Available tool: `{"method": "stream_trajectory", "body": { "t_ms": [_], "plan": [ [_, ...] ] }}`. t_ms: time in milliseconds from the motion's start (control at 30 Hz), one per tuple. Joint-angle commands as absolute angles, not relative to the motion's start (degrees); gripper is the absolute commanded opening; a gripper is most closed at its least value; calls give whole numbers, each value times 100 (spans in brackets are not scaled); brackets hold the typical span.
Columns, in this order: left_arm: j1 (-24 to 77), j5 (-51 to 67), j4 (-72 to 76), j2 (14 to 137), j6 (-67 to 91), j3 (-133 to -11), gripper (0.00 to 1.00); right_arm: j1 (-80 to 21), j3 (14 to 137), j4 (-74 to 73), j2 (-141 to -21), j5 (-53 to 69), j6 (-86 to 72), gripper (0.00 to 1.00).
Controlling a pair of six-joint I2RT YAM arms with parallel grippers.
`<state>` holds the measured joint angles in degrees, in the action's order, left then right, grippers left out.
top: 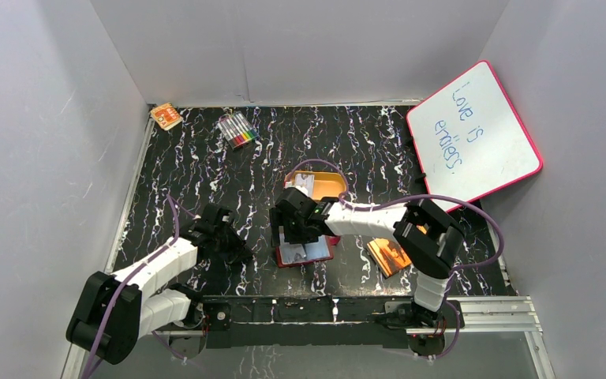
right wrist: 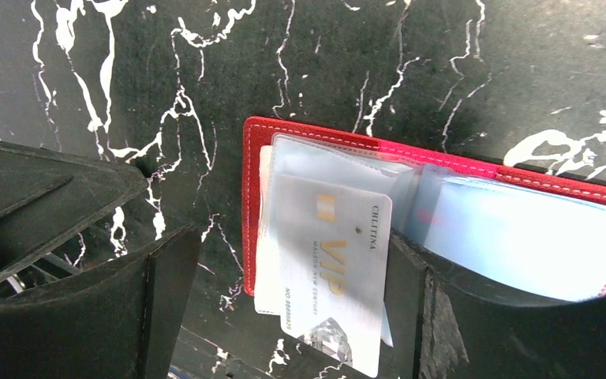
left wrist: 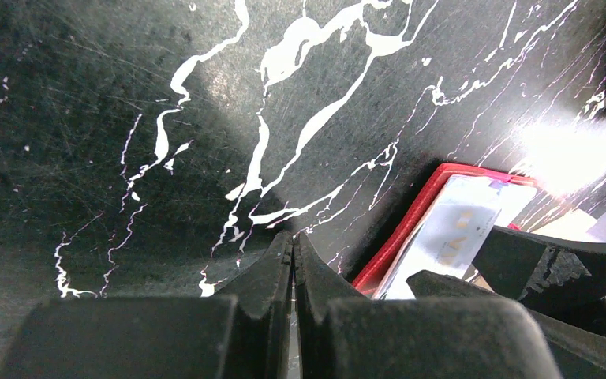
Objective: Put the credit cards into the card holder
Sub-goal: Insert the credit card into the card holder.
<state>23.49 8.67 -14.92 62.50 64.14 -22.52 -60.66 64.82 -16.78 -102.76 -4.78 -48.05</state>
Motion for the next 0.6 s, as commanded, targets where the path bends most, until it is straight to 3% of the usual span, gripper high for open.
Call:
{"method": "stream_trajectory", "body": {
  "t_ms": [0,333,567],
  "plan": [
    [2391,728,-1856,6406,6290,-2195,0,-6070,6585,-1894,-9993,-818,-4660,91],
    [2391,779,-1812,6451,6274,-2206,0,-6095,6391,-1723,-9616,-1211,-4566,98],
    [2392,809,-1792,6413,6318,-2167,0,-6091,6324,-1740,-9506,-1281,-4555,98]
  ]
}}
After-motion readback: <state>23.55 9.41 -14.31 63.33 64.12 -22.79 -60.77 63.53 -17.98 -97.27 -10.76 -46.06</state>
